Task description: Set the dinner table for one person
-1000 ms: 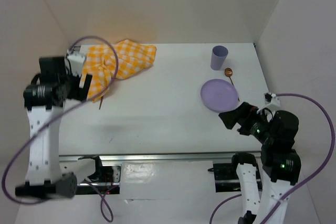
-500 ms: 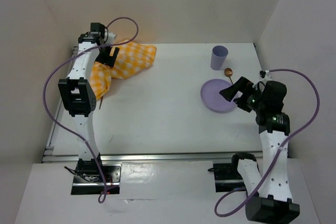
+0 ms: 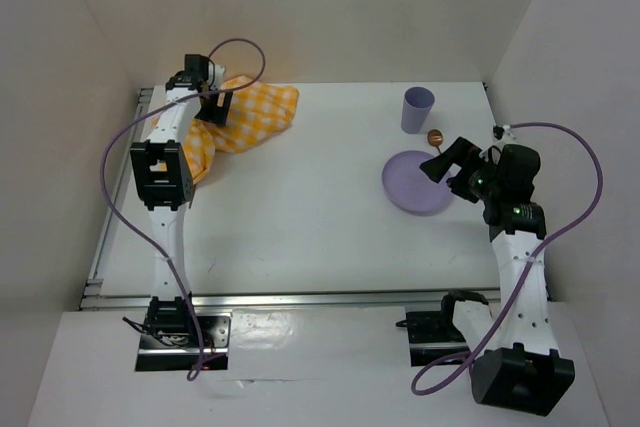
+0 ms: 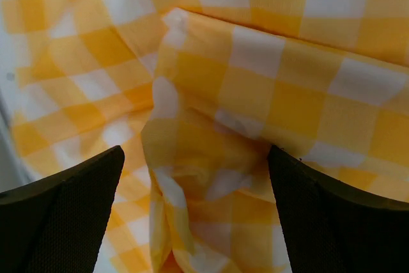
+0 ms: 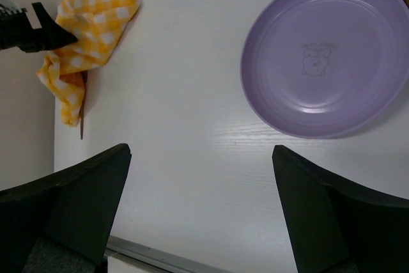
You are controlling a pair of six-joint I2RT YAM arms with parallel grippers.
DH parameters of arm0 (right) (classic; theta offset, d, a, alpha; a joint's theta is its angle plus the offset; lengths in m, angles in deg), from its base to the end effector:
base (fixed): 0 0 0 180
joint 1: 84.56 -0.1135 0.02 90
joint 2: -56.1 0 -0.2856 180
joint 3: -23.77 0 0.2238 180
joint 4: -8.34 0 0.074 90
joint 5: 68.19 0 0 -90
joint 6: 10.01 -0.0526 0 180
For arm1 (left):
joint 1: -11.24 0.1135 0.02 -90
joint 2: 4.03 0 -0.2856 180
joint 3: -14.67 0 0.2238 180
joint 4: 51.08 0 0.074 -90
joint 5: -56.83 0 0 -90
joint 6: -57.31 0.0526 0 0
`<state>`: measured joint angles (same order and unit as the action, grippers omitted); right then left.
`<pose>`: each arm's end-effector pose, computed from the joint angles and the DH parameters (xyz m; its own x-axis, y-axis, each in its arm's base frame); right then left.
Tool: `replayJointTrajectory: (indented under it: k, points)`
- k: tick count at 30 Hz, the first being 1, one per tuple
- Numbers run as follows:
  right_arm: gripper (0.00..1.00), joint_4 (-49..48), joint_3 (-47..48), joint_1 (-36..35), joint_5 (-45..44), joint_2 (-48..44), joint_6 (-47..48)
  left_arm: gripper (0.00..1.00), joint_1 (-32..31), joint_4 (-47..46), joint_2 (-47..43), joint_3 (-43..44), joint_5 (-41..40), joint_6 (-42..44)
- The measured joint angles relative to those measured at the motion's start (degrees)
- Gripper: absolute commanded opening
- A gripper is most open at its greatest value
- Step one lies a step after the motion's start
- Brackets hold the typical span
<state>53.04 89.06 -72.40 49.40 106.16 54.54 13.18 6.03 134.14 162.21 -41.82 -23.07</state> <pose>0.1592 -0.0094 0.3319 -0.5234 0.5024 -0.6882 0.0193 0.8145 0.5799 0.5378 0.0261 0.2472 -0.7518 0.1398 -0.6444 -0.0091 0.9750 0.2221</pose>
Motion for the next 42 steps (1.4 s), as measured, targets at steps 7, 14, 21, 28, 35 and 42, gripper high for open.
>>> replayJointTrajectory:
  k: [7,14,21,28,35,42]
  points:
    - [1.0,-0.2,1.1,0.0,-1.5,2.1,0.9,0.32,0.4,0.1,4.2,-0.9,4.4,-3.3]
    - [1.0,-1.5,1.3,0.0,2.0,2.9,1.4,0.0,0.7,0.7,-1.5,-4.7,9.1,-4.4]
    - [1.0,-3.0,3.7,-1.8,9.8,6.8,6.1,0.0,0.5,2.2,-13.9,-4.9,13.0,-1.7]
    - [1.0,-1.6,23.5,-27.7,-1.0,20.6,15.9,0.0,-1.8,2.2,-33.2,-4.9,21.0,4.4]
    - [1.0,-4.4,35.7,-46.5,-12.7,37.4,25.4,0.0,-3.3,5.2,-39.9,1.1,27.0,8.5]
    - [1.0,-11.7,32.7,-41.7,-13.1,40.8,28.8,0.0,-3.7,9.0,-40.7,0.5,30.9,11.1]
